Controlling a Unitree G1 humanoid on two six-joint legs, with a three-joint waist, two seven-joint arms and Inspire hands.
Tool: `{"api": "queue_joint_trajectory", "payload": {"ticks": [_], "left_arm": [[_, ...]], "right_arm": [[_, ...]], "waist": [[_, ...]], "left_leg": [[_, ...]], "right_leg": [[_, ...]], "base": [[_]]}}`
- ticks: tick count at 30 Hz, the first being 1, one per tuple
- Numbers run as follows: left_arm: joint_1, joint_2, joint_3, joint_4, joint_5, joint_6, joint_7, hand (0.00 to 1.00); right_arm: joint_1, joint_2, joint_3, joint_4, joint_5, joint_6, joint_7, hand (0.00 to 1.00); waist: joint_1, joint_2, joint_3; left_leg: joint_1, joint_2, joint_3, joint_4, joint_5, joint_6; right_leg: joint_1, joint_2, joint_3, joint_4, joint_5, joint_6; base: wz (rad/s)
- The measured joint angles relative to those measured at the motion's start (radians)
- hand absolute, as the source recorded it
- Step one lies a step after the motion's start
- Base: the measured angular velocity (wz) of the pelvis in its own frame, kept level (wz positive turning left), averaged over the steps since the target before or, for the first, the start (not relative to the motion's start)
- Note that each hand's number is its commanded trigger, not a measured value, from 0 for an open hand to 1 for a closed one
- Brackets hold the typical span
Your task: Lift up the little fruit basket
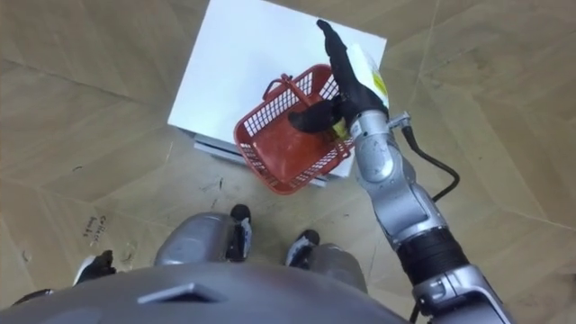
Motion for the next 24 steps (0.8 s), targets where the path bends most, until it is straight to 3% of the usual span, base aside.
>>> {"api": "queue_joint_trajectory", "payload": {"ticks": [12, 16, 18, 24], "left_arm": [[0.012, 0.0, 0.006, -0.004, 0.001, -0.006, -0.007, 0.0], [0.018, 0.0, 0.007, 0.0, 0.001, -0.022, -0.009, 0.0], [0.029, 0.001, 0.024, 0.001, 0.0, -0.032, -0.009, 0.0], [0.046, -0.001, 0.048, -0.003, -0.001, -0.042, -0.005, 0.0]], "right_arm": [[0.048, -0.012, 0.0, -0.06, 0.002, -0.012, 0.079, 0.0], [0.077, -0.013, -0.004, -0.113, 0.03, -0.021, 0.106, 0.0], [0.102, -0.012, -0.013, -0.149, 0.088, -0.031, 0.108, 0.0], [0.149, -0.009, -0.103, -0.158, 0.143, -0.084, 0.074, 0.0]], "waist": [[-0.02, 0.004, -0.0026], [-0.025, 0.003, -0.0027], [-0.027, 0.0, -0.0038], [-0.079, 0.011, -0.001]], "left_leg": [[0.05, -0.004, 0.01, -0.02, 0.003, -0.003], [0.106, -0.005, 0.035, -0.053, 0.005, -0.003], [0.127, -0.005, 0.045, -0.071, 0.007, -0.005], [0.162, -0.005, 0.045, -0.086, 0.008, -0.007]], "right_leg": [[0.035, 0.0, 0.026, -0.001, -0.005, 0.007], [0.071, 0.002, 0.05, -0.018, -0.005, 0.009], [0.081, 0.002, 0.052, -0.02, -0.005, 0.009], [0.127, 0.014, 0.051, -0.069, 0.002, 0.017]], "base": [[-0.02], [-0.18], [-0.11], [0.0]]}}
